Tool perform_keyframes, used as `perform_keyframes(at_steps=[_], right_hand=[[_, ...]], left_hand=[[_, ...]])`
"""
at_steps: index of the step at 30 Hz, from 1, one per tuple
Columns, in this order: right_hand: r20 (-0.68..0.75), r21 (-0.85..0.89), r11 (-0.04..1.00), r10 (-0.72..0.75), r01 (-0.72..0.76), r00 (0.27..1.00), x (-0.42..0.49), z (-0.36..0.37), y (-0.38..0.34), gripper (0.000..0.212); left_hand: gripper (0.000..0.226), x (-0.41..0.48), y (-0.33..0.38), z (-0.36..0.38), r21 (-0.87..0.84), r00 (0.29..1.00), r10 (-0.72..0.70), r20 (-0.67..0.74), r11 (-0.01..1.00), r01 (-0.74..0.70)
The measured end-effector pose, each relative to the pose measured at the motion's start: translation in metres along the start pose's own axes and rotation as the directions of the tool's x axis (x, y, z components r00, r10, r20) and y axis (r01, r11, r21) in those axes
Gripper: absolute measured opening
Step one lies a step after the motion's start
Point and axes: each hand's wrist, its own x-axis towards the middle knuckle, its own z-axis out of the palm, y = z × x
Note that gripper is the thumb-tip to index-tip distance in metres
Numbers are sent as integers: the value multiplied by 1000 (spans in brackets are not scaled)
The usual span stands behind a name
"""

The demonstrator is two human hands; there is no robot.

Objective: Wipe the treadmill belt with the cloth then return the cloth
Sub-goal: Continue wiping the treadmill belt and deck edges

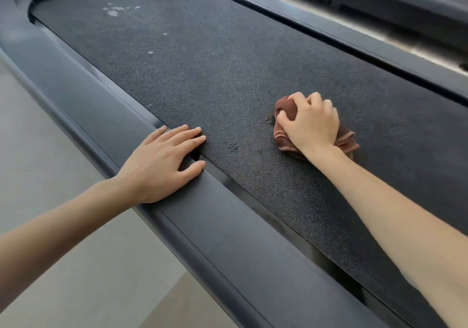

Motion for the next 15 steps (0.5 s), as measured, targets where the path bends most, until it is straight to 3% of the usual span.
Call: perform_keyframes(at_steps=[4, 7, 9, 11, 13, 15], right_hand=[[-1, 119, 951, -288, 286, 958, -35, -12, -23, 39], [-43, 267, 778, -580, 569, 813, -58, -24, -30, 39], [-43, 306, 704, -662, 640, 748, -52, -25, -19, 39], [-16, 290, 776, -581, 560, 813, -30, -19, -10, 41], [5, 215, 916, -349, 340, 937, -2, -5, -10, 40], [16, 107, 990, -98, 96, 995, 18, 6, -20, 39]], left_hand=[[82, 0, 1, -1, -15, 1000, -8, -19, 1000, 7], [83, 0, 2, -1, 1, 1000, -4, -16, 1000, 4], [83, 0, 2, -1, 3, 1000, -4, -14, 1000, 4], [82, 0, 2, 0, -2, 1000, -6, -18, 1000, 6], [82, 0, 2, 0, -11, 1000, -11, -28, 1000, 11], [83, 0, 3, 0, -13, 999, -15, -34, 1000, 14]])
